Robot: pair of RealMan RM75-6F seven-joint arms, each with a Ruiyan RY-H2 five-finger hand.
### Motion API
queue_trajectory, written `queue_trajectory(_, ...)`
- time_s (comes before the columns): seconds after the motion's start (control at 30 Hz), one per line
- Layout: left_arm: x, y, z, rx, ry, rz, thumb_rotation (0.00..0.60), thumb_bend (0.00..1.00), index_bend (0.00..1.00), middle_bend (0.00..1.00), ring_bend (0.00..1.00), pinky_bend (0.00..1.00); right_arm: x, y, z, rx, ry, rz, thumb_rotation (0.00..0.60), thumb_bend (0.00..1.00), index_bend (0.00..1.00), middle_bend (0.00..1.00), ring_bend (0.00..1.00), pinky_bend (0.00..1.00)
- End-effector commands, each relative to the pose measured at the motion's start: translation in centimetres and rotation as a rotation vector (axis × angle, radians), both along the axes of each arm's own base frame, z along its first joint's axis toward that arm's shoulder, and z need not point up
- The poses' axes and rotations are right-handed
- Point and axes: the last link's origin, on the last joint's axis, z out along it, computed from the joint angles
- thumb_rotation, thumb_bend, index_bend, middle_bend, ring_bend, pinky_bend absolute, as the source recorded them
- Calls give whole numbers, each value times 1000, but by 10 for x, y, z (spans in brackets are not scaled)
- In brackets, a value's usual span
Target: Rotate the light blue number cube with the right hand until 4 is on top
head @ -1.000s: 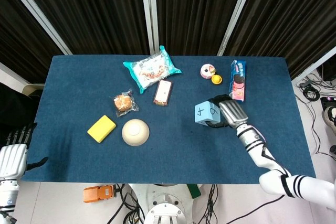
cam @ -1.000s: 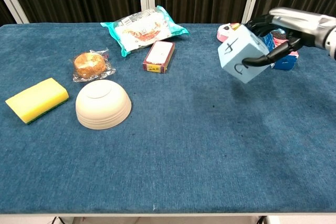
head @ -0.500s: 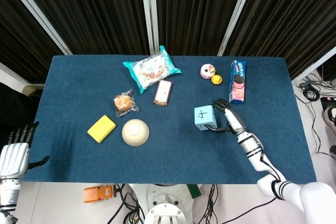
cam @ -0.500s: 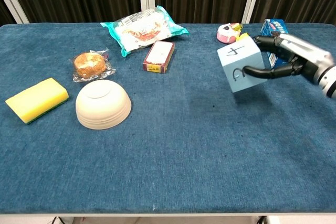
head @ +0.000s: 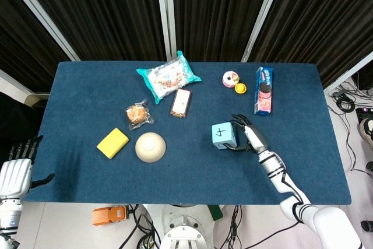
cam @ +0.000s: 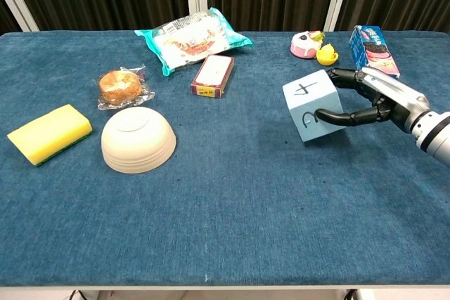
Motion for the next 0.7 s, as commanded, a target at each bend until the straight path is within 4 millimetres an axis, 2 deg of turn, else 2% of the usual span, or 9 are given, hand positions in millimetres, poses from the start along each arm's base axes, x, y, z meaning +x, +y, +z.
queue_trajectory(0.03,0,0,0,0,-1,1,600,0,0,5,0,0,-4,1,1,5,42,9,458,477,250,328,59,0)
queue_trajectory(0.23,-1,1,0,-1,-4,-2,600,0,0,6,0,0,-11,6,8,12,109,32,454,390,16,165,0,0)
queue_trajectory(0.43,-1,0,1,4,-3,-4,600,0,0,5,0,0,-16,15,27,3,154,59,452,333,0,20,0,0)
queue_trajectory(0.6,-1,1,3,8,-2,-7,600,0,0,6,0,0,-18,22,71,-102,201,88,450,325,0,10,0,0)
queue_trajectory(0.7,0,1,3,9,-5,-8,600,0,0,5,0,0,-22,30,104,-193,302,60,461,325,0,10,0,0)
